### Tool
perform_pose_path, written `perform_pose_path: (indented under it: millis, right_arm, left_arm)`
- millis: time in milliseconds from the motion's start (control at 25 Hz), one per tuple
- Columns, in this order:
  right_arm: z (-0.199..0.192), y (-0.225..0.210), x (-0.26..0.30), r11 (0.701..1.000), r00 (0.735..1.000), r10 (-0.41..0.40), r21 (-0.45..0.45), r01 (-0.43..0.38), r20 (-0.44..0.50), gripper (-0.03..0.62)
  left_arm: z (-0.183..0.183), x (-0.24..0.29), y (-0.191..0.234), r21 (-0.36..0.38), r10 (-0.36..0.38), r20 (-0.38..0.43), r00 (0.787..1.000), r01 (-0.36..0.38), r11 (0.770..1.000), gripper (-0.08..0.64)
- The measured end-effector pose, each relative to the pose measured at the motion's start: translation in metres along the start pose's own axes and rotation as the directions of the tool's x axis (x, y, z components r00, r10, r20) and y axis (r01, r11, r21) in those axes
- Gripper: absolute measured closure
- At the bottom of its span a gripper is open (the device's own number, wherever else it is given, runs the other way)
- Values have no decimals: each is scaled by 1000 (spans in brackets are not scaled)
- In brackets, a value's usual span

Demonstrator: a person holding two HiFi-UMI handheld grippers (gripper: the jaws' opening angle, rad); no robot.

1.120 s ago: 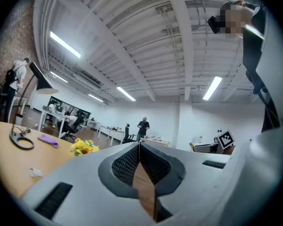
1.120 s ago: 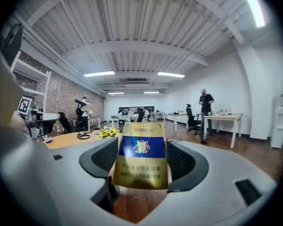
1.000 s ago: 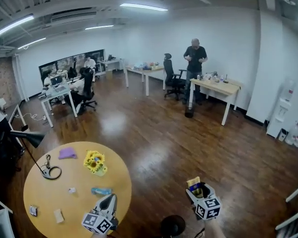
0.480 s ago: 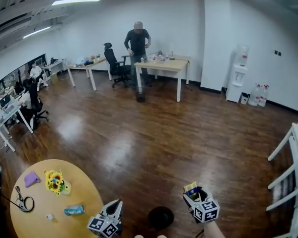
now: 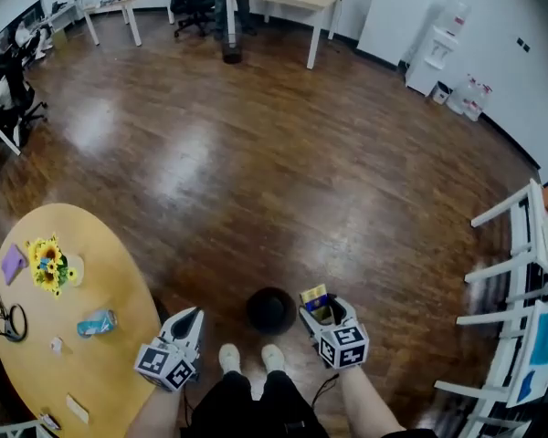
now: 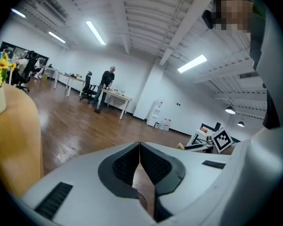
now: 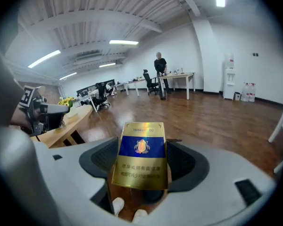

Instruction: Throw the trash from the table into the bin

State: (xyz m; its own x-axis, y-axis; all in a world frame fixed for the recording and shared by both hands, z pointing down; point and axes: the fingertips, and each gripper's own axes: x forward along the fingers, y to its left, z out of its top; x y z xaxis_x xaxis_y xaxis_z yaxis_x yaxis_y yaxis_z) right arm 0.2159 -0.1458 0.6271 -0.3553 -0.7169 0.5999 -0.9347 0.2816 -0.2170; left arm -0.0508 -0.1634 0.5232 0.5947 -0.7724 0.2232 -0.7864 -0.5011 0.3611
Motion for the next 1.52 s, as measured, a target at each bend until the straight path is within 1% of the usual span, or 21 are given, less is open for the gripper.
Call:
perform_pose_path:
  millis: [160, 280, 360, 440, 560, 720, 800, 880, 920, 1080, 1280, 1440, 1520]
  right_arm:
    - [-57, 12, 29, 999, 994, 12, 35, -8, -111, 259]
    - [-85, 16, 52, 999, 984, 24, 31, -19, -175, 259]
    - [-103, 20, 71, 999, 976, 51, 12, -50, -213, 258]
    - [-122, 26, 90, 996, 963, 75, -27, -85, -259, 258]
    - [-146, 36, 108, 990, 943, 70, -92, -105, -327, 256]
    - [-163, 46, 122, 989, 930, 67, -96, -109, -361, 255]
    - [-169, 46, 126, 989, 926, 65, -100, -110, -372, 252]
    - [-175, 43, 130, 989, 918, 60, -102, -108, -392, 194]
    - [-177, 42, 131, 989, 915, 58, -100, -106, -398, 186]
    - [-179, 40, 130, 992, 916, 58, -81, -98, -396, 186]
    - [-169, 36, 123, 993, 934, 61, -69, -91, -353, 187]
    - [-150, 33, 108, 994, 948, 60, -65, -85, -312, 190]
    - [-139, 34, 91, 995, 951, 65, -51, -85, -303, 245]
  left_arm:
    - [-43, 12, 17, -62, 20, -79, 997, -25, 998, 560]
    - [-76, 25, 31, -73, 27, -142, 989, -38, 997, 560]
    - [-96, 33, 41, -80, 38, -171, 984, -52, 995, 560]
    - [-117, 38, 52, -101, 57, -195, 979, -78, 992, 560]
    - [-141, 33, 59, -142, 79, -230, 970, -114, 983, 560]
    - [-161, 18, 62, -181, 89, -247, 965, -136, 974, 560]
    - [-167, 12, 64, -203, 98, -245, 965, -150, 968, 560]
    - [-169, 10, 65, -215, 104, -245, 964, -158, 964, 560]
    - [-170, 9, 65, -218, 104, -247, 963, -160, 963, 560]
    - [-170, 7, 64, -223, 95, -251, 963, -153, 963, 560]
    - [-171, 10, 56, -207, 86, -255, 963, -141, 968, 560]
    - [-156, 14, 41, -194, 71, -238, 969, -119, 974, 560]
    - [-145, 12, 27, -185, 57, -239, 969, -103, 977, 560]
